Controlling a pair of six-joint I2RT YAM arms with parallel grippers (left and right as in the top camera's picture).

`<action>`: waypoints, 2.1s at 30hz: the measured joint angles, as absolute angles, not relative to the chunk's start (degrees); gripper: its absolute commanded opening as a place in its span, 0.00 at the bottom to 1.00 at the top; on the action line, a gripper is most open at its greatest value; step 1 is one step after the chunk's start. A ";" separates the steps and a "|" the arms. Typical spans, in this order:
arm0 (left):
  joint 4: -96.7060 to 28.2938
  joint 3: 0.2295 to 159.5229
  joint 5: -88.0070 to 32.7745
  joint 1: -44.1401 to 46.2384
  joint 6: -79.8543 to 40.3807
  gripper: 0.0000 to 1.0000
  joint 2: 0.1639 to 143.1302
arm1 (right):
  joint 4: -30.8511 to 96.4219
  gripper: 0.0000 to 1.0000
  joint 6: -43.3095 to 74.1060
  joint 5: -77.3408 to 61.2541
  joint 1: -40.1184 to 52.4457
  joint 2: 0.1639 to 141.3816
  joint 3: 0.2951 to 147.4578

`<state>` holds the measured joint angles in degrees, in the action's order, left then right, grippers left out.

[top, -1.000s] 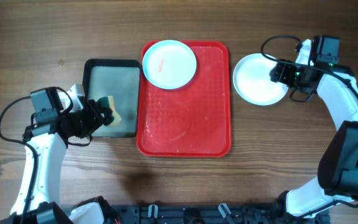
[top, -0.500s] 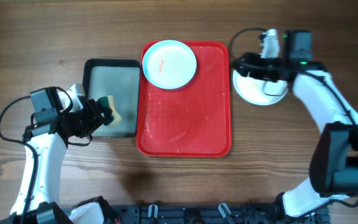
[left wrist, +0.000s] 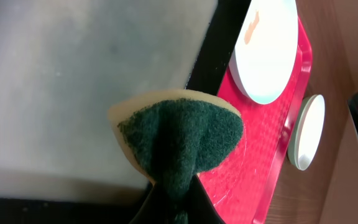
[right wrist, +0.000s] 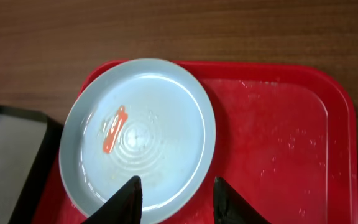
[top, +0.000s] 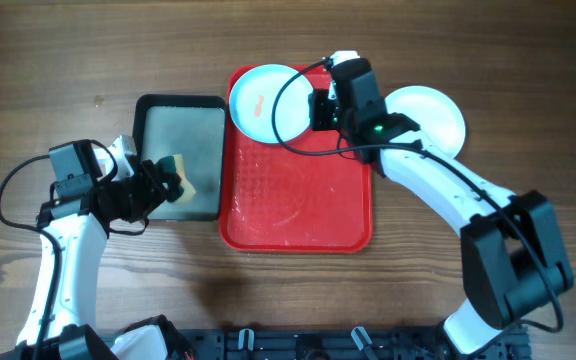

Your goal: Clean dirty plates on tray and stack at the side

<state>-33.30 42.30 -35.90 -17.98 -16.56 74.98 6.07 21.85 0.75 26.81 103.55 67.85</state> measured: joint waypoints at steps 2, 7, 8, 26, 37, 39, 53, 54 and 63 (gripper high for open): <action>-33.30 42.30 -35.90 -17.98 -16.56 0.04 74.98 | 3.95 0.39 22.00 2.02 27.03 104.88 67.85; -33.26 42.30 -35.90 -17.98 -16.56 0.04 74.98 | -1.13 0.43 22.68 3.29 27.03 108.49 67.85; -33.23 42.30 -35.90 -17.98 -16.56 0.04 74.98 | -2.15 0.44 22.70 3.46 27.03 109.32 67.85; -32.97 42.30 -35.90 -17.98 -16.56 0.04 74.98 | -13.43 0.47 22.74 3.73 27.03 119.63 67.83; -32.97 42.30 -35.90 -17.98 -16.56 0.04 74.98 | -14.41 0.04 23.99 4.21 27.03 122.28 67.83; -32.99 42.30 -35.90 -17.98 -16.56 0.04 74.98 | -14.22 0.04 24.23 4.32 26.96 122.28 67.83; -32.56 42.30 -35.90 -17.98 -16.56 0.04 74.98 | 16.03 0.04 24.18 0.56 26.96 108.79 67.85; -32.25 42.30 -35.90 -17.98 -16.56 0.04 74.98 | 17.82 0.04 24.21 -0.32 26.96 107.92 67.85; -30.00 44.42 -31.55 -11.42 -16.58 0.04 74.98 | 32.99 0.12 24.18 -8.93 26.96 105.62 67.83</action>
<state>-30.00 44.42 -31.55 -11.42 -16.58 74.98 32.99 24.18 -8.93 26.96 105.62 67.83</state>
